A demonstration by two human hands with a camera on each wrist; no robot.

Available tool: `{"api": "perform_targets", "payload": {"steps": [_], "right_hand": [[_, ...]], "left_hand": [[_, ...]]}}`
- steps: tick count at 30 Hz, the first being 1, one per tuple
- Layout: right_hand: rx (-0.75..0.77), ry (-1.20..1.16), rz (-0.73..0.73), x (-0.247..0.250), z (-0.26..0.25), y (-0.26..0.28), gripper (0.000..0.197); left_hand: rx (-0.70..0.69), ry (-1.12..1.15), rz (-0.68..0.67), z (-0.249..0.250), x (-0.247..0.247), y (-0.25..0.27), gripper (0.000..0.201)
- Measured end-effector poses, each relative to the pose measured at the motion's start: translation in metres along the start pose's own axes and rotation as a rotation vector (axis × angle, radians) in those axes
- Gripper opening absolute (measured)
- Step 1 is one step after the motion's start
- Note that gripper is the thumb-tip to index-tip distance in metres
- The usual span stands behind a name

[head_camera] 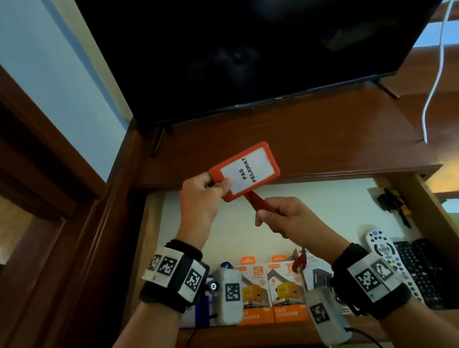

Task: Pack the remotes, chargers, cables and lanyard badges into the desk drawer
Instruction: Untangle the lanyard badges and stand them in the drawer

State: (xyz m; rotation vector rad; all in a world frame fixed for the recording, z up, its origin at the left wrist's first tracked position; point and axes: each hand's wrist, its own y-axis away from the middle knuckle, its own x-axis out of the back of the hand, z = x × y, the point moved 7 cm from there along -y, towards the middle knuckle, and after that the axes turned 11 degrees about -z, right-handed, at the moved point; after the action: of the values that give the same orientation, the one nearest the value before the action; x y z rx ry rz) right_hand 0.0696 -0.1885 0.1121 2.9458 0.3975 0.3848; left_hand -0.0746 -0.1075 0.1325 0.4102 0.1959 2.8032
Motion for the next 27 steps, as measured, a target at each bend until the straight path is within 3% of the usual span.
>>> {"api": "perform_targets", "payload": {"steps": [5, 11, 14, 20, 24, 27], "right_hand": [[0.035, 0.27, -0.012, 0.005, -0.017, -0.006, 0.02], [-0.057, 0.502, -0.005, 0.021, -0.013, -0.012, 0.018], [-0.029, 0.439, -0.007, 0.025, -0.01, -0.015, 0.016], [-0.03, -0.038, 0.008, 0.023, 0.015, -0.012, 0.033], [-0.033, -0.243, -0.013, 0.004, 0.024, -0.012, 0.031], [-0.138, -0.344, 0.043, -0.009, 0.034, -0.016, 0.036]], "left_hand": [[-0.034, -0.447, -0.199, -0.005, -0.026, 0.001, 0.02], [0.032, -0.599, -0.538, -0.017, -0.037, 0.007, 0.006], [0.065, -0.496, -0.645, -0.022, -0.036, 0.011, 0.01], [0.061, -0.099, -0.714, -0.02, -0.027, 0.019, 0.013], [-0.009, 0.156, -0.639, -0.014, -0.021, 0.021, 0.021], [-0.04, 0.305, -0.493, -0.013, -0.012, 0.019, 0.022]]}}
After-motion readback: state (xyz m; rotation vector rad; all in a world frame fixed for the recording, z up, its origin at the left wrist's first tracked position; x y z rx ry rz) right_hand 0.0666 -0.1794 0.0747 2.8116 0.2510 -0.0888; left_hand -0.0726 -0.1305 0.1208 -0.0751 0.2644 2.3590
